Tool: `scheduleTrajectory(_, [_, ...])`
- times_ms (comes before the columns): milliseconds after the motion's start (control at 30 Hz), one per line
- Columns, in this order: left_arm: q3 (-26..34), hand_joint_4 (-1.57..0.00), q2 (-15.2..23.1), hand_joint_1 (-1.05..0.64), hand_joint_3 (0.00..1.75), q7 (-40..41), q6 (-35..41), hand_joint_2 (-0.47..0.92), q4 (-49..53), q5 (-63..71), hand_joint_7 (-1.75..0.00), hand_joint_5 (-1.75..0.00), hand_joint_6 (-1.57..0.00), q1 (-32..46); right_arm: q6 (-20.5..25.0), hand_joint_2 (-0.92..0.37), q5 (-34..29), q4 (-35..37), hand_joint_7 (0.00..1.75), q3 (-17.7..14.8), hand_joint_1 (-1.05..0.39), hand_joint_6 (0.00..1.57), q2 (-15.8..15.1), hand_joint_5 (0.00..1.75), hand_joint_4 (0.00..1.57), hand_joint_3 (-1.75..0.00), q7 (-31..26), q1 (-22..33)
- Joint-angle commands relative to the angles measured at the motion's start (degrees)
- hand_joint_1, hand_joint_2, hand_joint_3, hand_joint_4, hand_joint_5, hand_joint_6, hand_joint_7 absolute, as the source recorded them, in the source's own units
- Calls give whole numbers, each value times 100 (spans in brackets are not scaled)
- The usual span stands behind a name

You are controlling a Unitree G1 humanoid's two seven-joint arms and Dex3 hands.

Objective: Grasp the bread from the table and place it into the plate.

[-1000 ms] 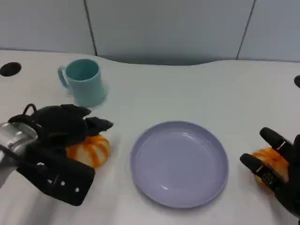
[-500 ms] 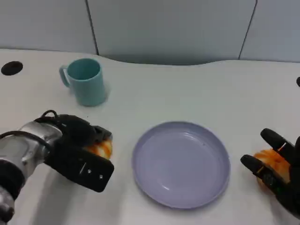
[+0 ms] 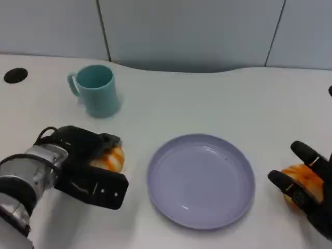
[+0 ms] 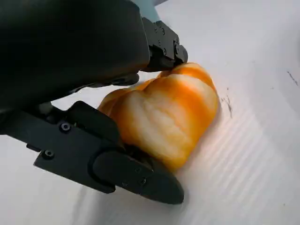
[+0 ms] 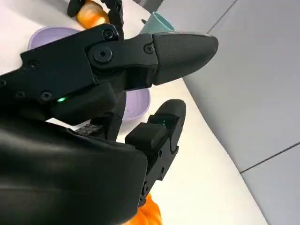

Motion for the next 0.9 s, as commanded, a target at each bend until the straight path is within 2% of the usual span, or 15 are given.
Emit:
scheduleTrajectory(33, [17, -29, -75, -24, 2, 60, 128, 91, 205, -134, -23, -50, -40, 106, 11, -92, 26, -101, 44, -61, -34, 60, -107, 94, 50, -34, -46, 52])
scheduleTrajectory(67, [27, -22, -78, -22, 2, 52, 129, 91, 215, -170, -51, -84, -35, 101, 21, -92, 24, -111, 44, -62, -34, 60, -104, 94, 50, -34, -66, 51])
scheduleTrajectory(100, [24, -18, -79, -21, 2, 56, 134, 91, 225, -188, -69, -98, -28, 94, 19, -92, 28, -108, 44, -62, -34, 60, -110, 95, 50, -34, -50, 54])
scheduleTrajectory(167, [-52, -25, -64, -21, 1, 130, 126, 89, 248, -156, -83, -114, -32, 62, 38, -92, 55, -106, 44, -76, -35, 60, -135, 94, 50, -34, -23, 44])
scheduleTrajectory(200, [-77, -23, -67, -21, 1, 109, 120, 88, 281, -153, -105, -134, -31, 34, 44, -92, 62, -101, 45, -83, -35, 60, -141, 95, 50, -34, -26, 33])
scheduleTrajectory(233, [-97, -23, -73, -20, 1, 77, 116, 88, 311, -154, -144, -158, -24, 11, 52, -92, 67, -101, 45, -89, -35, 60, -143, 95, 50, -33, -34, 25])
scheduleTrajectory(300, [-137, -32, -101, -19, 1, -17, 130, 88, 371, -154, -167, -170, -24, -39, 60, -92, 70, -109, 45, -91, -35, 60, -145, 95, 50, -33, -44, 20])
scheduleTrajectory(367, [-184, -40, -130, -21, 1, -31, 163, 89, 408, -143, -173, -174, -27, -69, 59, -92, 68, -115, 46, -90, -35, 60, -143, 96, 51, -33, -49, 19])
scheduleTrajectory(533, [-278, -51, -198, -28, 8, 310, 275, 92, 428, -104, -173, -175, -37, -85, 43, -92, 94, -105, 46, -106, -36, 61, -153, 96, 51, -33, -18, 22])
scheduleTrajectory(567, [-268, -51, -207, -31, 14, 354, 287, 92, 430, -127, -163, -175, -43, -82, 33, -92, 91, -99, 46, -105, -36, 61, -158, 96, 51, -33, -9, 23])
scheduleTrajectory(633, [-200, -50, -217, -32, 17, 381, 264, 92, 436, -219, -157, -175, -46, -72, 37, -92, 99, -92, 47, -114, -36, 61, -161, 96, 51, -33, -17, 16])
scheduleTrajectory(667, [-120, -49, -223, -33, 26, 356, 241, 92, 439, -312, -151, -175, -48, -64, 44, -92, 103, -88, 47, -119, -36, 61, -163, 96, 51, -33, -29, 10])
scheduleTrajectory(733, [47, -48, -233, -34, 33, 325, 190, 92, 436, -507, -150, -175, -48, -44, 39, -92, 104, -71, 47, -121, -36, 61, -173, 96, 51, -33, -24, -1])
scheduleTrajectory(767, [161, -49, -242, -34, 34, 270, 191, 92, 428, -626, -151, -174, -47, -38, 29, -92, 107, -56, 47, -121, -36, 60, -181, 96, 50, -32, -4, -5])
scheduleTrajectory(900, [512, -49, -187, -31, 33, 136, -32, 92, 350, -1014, -129, -168, -54, 10, 3, -92, 99, -2, 47, -121, -36, 60, -181, 96, 50, -31, -9, -29])
